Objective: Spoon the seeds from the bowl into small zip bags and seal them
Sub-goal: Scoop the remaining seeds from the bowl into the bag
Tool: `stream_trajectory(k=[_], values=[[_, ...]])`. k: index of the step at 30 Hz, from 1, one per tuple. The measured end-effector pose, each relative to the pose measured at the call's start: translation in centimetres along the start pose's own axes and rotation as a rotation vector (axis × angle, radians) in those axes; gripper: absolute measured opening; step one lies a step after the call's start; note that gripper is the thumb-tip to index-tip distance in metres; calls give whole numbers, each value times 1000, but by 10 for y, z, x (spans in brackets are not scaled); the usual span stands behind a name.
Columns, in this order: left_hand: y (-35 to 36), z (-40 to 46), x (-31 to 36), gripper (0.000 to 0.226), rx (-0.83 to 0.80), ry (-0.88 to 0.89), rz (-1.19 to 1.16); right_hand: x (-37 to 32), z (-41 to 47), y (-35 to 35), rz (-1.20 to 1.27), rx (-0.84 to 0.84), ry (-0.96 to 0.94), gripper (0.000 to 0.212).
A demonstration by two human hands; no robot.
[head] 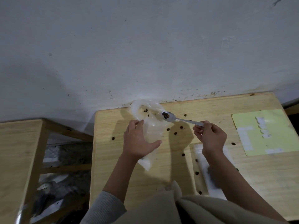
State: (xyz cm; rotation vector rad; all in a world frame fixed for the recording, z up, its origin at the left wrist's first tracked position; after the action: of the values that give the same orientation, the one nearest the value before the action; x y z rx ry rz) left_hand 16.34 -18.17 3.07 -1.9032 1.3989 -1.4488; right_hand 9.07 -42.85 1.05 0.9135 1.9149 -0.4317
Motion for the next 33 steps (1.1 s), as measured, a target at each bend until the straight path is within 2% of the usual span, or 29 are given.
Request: stream_trajectory(k=[7,12,16,19,22,27,33], values=[[8,0,-1,105,-12,18,13,-34,-14,12,-94,-191,-203,24],[9,1,0,107,-29,27,-7,-60,-38,33,-358,-357,-525,21],[7,2,0,105,-27,22,-44,-72,-41,38,-356,-242,-625,15],[7,2,-1,105,-26,14,-64,-69,-31,44,-357,-148,-576,17],[8,0,-1,104,-28,29,-56,-56,-24,59,-477,-157,-583,23],[11,-3,-1,110,-38,51,-60,-39,-22,83,-737,-201,-725,33],[16,-5,-2,112,-60,56,-66,-29,-15,91,-795,-138,-726,37]])
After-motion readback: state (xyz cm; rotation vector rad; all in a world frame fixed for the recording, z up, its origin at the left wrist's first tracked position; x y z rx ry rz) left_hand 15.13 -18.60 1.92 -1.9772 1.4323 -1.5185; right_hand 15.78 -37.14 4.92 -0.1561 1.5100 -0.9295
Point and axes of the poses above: each hand's wrist, its own z-axis towards the middle knuckle, its own y-axis out of the palm, x = y × z, the point moved 6 cm from there along z, towards the middle knuckle, and after that the axes turned 9 degrees about -x, right-handed, at the moved point
